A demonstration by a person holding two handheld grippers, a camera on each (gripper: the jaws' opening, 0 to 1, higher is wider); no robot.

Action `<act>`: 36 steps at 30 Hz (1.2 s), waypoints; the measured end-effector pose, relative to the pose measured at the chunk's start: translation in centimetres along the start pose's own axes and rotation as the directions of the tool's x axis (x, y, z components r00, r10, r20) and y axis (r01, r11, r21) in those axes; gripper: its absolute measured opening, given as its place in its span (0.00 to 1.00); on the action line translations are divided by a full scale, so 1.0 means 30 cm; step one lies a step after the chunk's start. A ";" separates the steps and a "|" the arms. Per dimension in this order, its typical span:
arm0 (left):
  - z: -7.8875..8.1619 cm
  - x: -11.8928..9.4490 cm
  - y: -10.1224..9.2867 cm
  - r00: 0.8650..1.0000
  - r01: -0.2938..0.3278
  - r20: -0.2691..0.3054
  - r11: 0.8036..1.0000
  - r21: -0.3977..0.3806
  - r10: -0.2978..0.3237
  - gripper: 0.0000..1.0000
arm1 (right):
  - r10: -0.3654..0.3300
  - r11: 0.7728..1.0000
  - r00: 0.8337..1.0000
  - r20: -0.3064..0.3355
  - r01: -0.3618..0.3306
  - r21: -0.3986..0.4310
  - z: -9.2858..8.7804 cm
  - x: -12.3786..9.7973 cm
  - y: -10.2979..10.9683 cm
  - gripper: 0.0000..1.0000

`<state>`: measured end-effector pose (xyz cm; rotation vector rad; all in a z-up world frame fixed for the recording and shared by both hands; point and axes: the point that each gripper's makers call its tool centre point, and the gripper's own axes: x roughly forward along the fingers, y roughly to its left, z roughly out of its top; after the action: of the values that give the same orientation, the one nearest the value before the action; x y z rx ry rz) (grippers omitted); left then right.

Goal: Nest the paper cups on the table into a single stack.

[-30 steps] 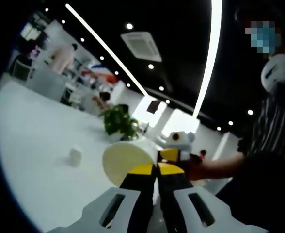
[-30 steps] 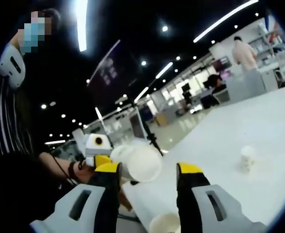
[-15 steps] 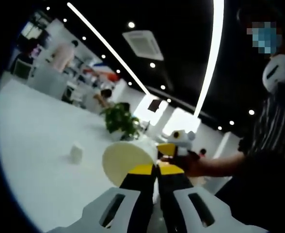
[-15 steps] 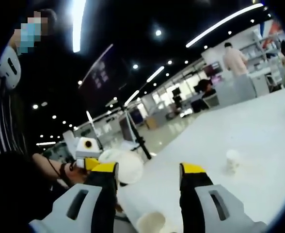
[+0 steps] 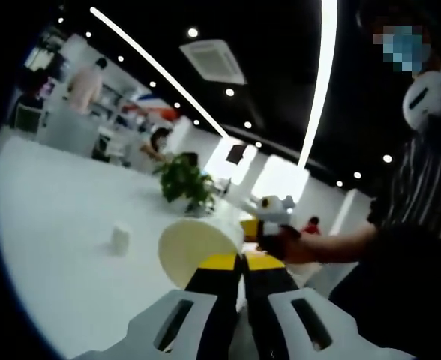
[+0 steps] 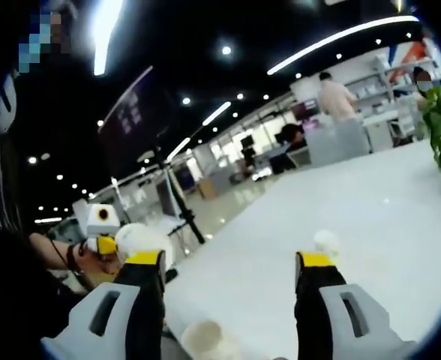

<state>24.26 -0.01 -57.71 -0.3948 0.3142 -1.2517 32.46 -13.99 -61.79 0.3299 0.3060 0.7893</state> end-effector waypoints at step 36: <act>-0.060 -0.002 -0.011 0.834 0.131 -0.538 0.903 0.408 0.122 0.00 | -0.224 0.956 0.970 -0.092 0.201 -0.212 -0.084 -0.028 -0.176 1.00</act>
<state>23.17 -0.24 -59.17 0.3703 0.5133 -1.3824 34.30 -17.64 -66.04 0.0583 0.3599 0.6212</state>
